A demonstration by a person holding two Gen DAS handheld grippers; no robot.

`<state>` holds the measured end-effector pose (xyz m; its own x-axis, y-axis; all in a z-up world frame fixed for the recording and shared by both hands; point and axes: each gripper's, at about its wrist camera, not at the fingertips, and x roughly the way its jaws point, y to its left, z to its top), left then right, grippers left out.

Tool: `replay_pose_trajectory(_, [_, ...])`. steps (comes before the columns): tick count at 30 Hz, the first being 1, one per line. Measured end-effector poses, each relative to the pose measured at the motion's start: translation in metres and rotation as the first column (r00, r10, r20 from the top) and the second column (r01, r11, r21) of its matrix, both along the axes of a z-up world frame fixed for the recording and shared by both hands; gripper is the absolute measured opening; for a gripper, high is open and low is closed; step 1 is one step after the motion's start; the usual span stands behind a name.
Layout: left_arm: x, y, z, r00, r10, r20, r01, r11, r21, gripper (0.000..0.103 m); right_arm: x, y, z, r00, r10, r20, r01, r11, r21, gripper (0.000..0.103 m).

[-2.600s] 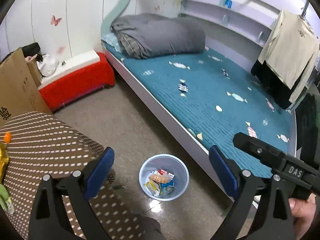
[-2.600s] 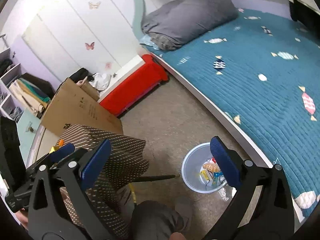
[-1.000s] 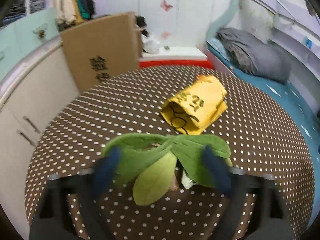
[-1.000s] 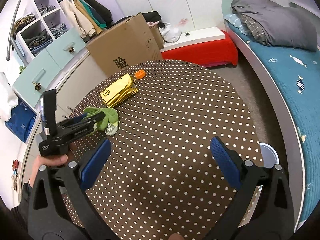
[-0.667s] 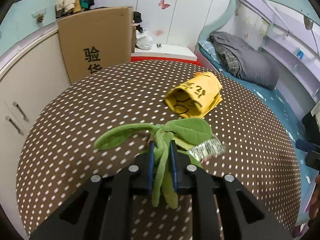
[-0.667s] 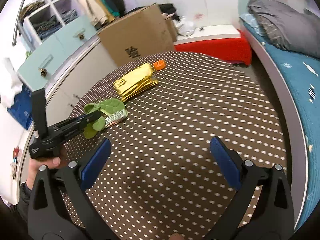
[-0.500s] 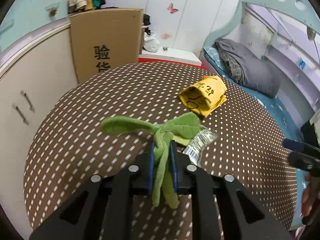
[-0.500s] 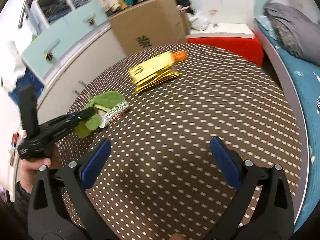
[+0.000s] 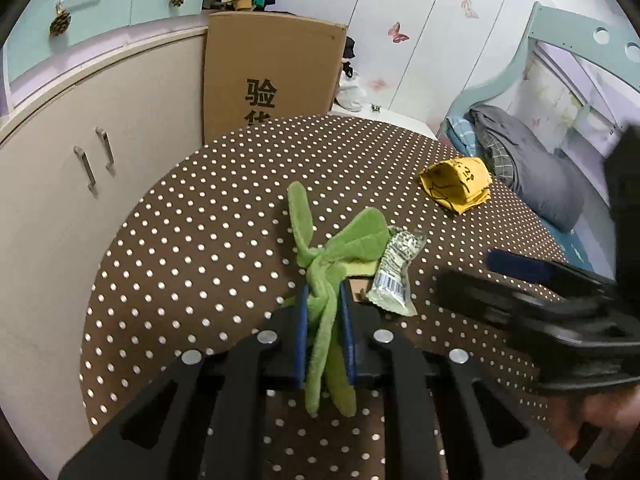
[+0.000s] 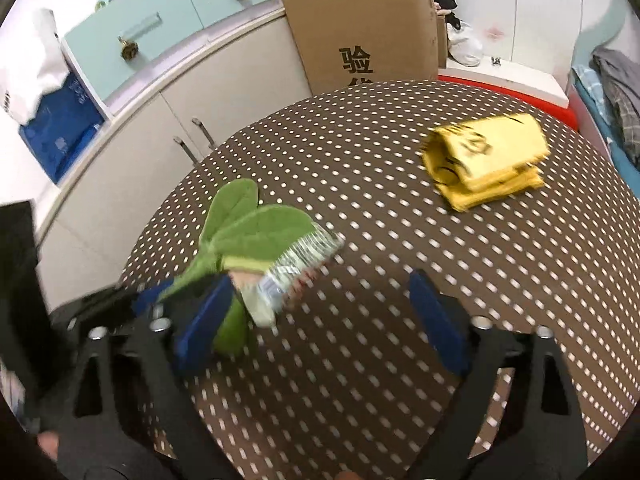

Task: Collect trash
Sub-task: 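Grasp the green leaf plush with the left tool while the right tool grasps the white wrapper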

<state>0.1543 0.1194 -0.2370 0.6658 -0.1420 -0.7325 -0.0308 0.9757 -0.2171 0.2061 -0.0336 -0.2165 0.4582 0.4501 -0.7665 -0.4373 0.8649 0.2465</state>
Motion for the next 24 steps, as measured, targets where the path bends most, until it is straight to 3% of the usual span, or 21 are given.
replay_pose_trajectory(2, [-0.002, -0.002, 0.0, 1.0, 0.001, 0.002, -0.001, 1.0, 0.003, 0.014, 0.005, 0.011, -0.006, 1.0, 0.003, -0.004, -0.003, 0.999, -0.044, 0.061])
replay_pose_trajectory(3, [-0.002, -0.003, 0.0, 1.0, 0.004, 0.0, -0.004, 1.0, 0.006, 0.014, 0.007, 0.015, -0.009, 1.0, 0.002, -0.003, -0.002, 0.999, -0.052, 0.059])
replay_pose_trajectory(5, [-0.001, -0.003, -0.001, 1.0, 0.006, -0.006, -0.006, 1.0, -0.001, 0.014, 0.006, 0.019, -0.009, 1.0, 0.013, 0.017, -0.012, 0.998, -0.063, 0.041])
replay_pose_trajectory(10, [0.001, -0.007, -0.001, 1.0, 0.0, -0.007, 0.0, 1.0, 0.003, 0.014, -0.002, 0.005, -0.01, 0.999, 0.036, 0.024, -0.034, 0.996, -0.079, 0.022])
replay_pose_trajectory(16, [0.003, -0.011, -0.003, 1.0, -0.011, -0.011, 0.011, 1.0, -0.007, 0.014, -0.01, -0.032, -0.012, 1.0, 0.017, 0.0, -0.017, 0.999, -0.039, 0.022])
replay_pose_trajectory(18, [0.004, -0.015, -0.002, 1.0, -0.022, -0.011, 0.022, 1.0, -0.001, 0.014, -0.009, -0.035, -0.012, 1.0, 0.012, -0.005, -0.012, 0.999, -0.035, 0.028])
replay_pose_trajectory(20, [0.005, -0.02, -0.002, 1.0, -0.029, -0.013, 0.029, 1.0, 0.006, 0.015, -0.009, -0.032, -0.011, 1.0, 0.012, 0.009, -0.012, 0.999, -0.045, 0.044])
replay_pose_trajectory(22, [0.008, -0.025, -0.003, 0.999, -0.037, -0.017, 0.037, 0.999, 0.011, 0.015, -0.011, -0.024, -0.012, 0.999, 0.02, 0.043, -0.017, 0.996, -0.089, 0.042])
replay_pose_trajectory(23, [0.008, -0.025, -0.003, 0.999, -0.039, -0.017, 0.039, 0.999, 0.01, 0.015, -0.012, -0.02, -0.012, 0.997, 0.027, 0.067, -0.018, 0.992, -0.121, 0.03])
replay_pose_trajectory(24, [0.009, -0.026, -0.003, 0.999, -0.041, -0.018, 0.041, 0.999, 0.007, 0.014, -0.014, -0.02, -0.013, 0.997, 0.029, 0.078, -0.018, 0.991, -0.135, 0.026])
